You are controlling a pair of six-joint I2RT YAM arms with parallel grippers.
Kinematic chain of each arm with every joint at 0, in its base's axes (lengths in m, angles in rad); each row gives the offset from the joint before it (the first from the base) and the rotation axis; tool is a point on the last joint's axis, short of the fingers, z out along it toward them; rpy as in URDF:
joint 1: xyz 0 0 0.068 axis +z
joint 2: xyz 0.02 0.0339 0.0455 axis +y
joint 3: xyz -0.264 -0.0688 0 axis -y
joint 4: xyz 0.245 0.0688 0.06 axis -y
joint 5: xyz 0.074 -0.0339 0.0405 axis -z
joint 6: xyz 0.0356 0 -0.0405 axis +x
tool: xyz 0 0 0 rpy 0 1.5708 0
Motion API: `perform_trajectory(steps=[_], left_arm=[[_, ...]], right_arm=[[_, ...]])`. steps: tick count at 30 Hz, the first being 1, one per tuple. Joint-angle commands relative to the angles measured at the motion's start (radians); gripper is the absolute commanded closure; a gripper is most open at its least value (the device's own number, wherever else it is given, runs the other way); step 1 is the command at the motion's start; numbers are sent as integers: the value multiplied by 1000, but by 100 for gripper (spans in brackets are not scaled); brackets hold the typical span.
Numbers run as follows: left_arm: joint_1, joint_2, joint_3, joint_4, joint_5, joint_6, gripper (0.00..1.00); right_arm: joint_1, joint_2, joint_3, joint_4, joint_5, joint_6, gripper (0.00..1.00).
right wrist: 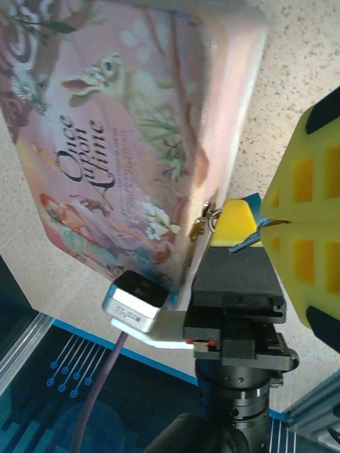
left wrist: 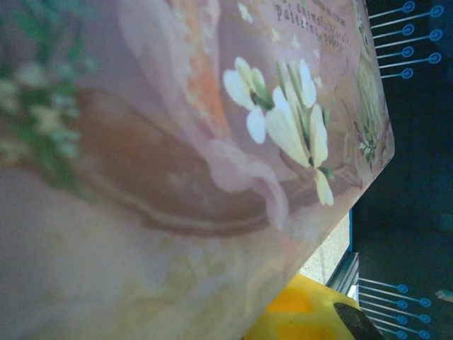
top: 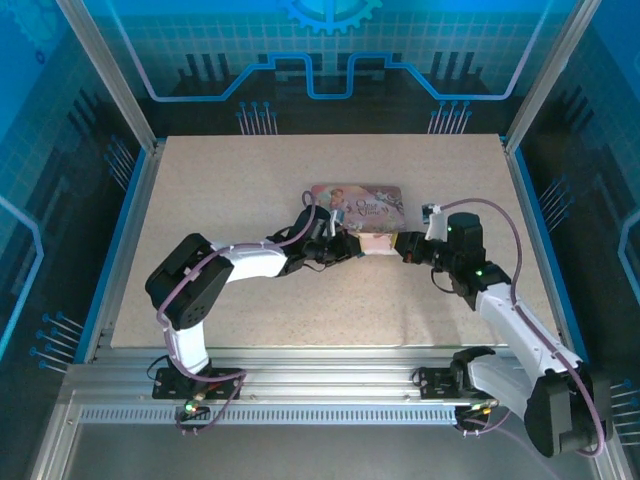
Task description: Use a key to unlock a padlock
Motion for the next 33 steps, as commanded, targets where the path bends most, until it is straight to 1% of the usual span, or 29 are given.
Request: perform_trajectory(steps=[1, 9, 16, 18, 22, 25, 30, 33], left_arm=[[6, -40, 42, 25, 12, -30, 91], [5, -36, 49, 33, 2, -51, 91], [5, -28, 73, 38, 1, -65, 91], [5, -28, 75, 39, -1, -68, 91], [5, -29, 75, 46, -8, -69, 90], [6, -26, 78, 52, -8, -75, 90], [6, -20, 83, 65, -3, -85, 90], [6, -18, 84, 74, -3, -94, 90]], right_arm=[[-3, -34, -43, 75, -28, 70, 100], [15, -47, -33, 76, -38, 98, 100], [9, -54, -5, 85, -35, 170, 100], [-6, -51, 0, 86, -35, 215, 100], [-58, -44, -8, 125, -84, 328, 100], [-89, -44, -20, 123, -95, 387, 100], [-133, -31, -99, 198, -115, 475, 100], [-135, -8, -151, 253, -116, 503, 100]])
